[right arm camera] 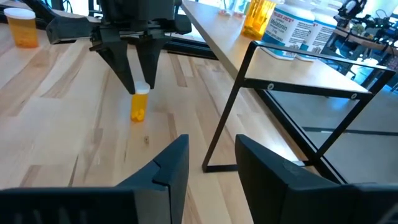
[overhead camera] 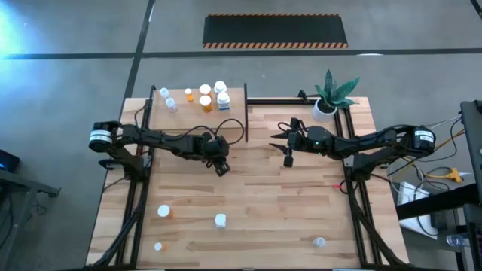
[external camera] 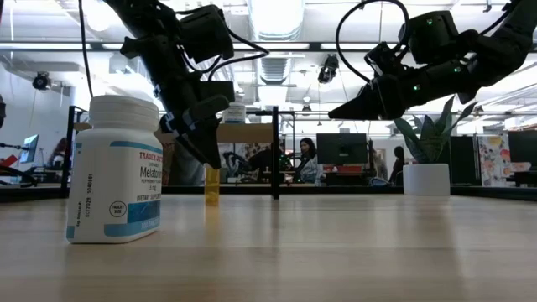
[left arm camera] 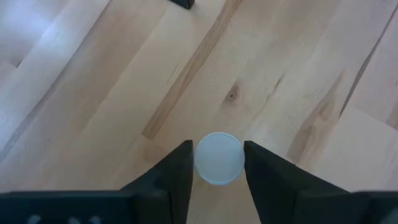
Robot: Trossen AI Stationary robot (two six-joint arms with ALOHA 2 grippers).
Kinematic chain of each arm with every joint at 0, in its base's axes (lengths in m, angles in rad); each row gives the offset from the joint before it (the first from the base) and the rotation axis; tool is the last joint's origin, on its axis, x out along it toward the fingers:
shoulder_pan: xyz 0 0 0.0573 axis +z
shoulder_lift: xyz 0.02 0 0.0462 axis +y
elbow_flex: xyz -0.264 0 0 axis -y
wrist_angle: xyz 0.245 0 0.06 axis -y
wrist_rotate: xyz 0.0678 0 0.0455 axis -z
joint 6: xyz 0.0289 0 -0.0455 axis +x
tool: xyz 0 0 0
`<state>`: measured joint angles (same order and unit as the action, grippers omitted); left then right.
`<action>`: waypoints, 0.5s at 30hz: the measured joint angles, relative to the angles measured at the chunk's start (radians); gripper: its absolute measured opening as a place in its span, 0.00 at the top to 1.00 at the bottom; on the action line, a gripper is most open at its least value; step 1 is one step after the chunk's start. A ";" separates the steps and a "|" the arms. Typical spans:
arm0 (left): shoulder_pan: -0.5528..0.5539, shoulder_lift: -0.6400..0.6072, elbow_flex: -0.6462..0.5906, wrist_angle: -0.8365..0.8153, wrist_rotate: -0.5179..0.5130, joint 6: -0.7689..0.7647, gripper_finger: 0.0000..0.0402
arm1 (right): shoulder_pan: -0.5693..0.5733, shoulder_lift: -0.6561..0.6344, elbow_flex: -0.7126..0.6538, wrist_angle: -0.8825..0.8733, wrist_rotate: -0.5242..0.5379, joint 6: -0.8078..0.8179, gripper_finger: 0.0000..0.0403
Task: Pick and place medicine bottles onto shelf by color
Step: Put the right small orange pill bottle aligned with the other small orange pill bottle on the shelf
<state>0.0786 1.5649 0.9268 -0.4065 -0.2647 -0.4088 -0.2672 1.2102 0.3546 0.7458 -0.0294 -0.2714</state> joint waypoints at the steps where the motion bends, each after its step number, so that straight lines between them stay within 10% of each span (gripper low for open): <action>1: 0.000 0.000 0.000 0.000 0.000 0.000 0.70 | 0.000 0.000 0.000 0.000 0.000 0.000 0.70; 15: 0.028 -0.174 0.189 -0.379 0.004 0.018 0.74 | 0.000 0.000 0.000 0.000 0.000 0.000 0.71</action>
<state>0.1062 1.3907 1.1159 -0.7855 -0.2604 -0.3904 -0.2672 1.2106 0.3546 0.7456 -0.0296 -0.2714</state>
